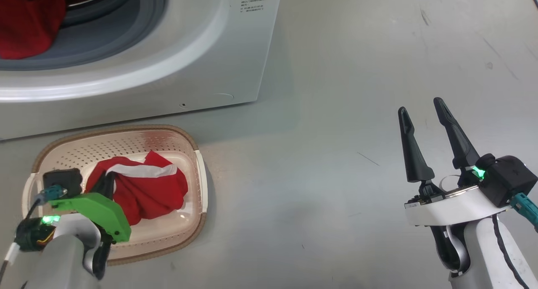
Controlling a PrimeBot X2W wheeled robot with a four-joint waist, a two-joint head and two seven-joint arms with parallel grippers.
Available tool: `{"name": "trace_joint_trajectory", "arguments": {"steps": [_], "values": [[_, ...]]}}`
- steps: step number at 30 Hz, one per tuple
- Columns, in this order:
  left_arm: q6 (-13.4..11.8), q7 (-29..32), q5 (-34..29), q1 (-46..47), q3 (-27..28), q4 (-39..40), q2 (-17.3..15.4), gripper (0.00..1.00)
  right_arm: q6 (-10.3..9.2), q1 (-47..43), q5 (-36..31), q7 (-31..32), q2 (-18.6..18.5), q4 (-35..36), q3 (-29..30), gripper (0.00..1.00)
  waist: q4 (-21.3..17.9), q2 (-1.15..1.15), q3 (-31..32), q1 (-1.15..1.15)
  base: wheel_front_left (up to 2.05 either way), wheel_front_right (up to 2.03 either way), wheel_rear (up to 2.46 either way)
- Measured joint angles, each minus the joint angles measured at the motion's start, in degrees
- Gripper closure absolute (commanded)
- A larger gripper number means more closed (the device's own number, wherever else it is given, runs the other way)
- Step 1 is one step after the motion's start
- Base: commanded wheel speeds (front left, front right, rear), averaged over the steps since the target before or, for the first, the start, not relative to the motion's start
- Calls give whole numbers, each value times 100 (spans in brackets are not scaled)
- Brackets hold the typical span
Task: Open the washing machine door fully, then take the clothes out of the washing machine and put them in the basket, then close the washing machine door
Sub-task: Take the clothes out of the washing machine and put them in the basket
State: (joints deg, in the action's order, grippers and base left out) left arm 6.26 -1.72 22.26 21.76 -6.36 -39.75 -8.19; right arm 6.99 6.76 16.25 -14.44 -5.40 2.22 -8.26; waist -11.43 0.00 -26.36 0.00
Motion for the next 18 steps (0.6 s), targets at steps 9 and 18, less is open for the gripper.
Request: {"name": "trace_joint_trajectory", "arguments": {"steps": [9,18], "values": [[-115,42,471,313,456,-545,5,100,1,207,32,0,63,18,26,0,-234,0,-419,0,0,0,0],[-143,42,482,364,474,-1036,2,100,1,263,32,0,91,3,54,0,-311,0,-528,0,0,0,0]]}}
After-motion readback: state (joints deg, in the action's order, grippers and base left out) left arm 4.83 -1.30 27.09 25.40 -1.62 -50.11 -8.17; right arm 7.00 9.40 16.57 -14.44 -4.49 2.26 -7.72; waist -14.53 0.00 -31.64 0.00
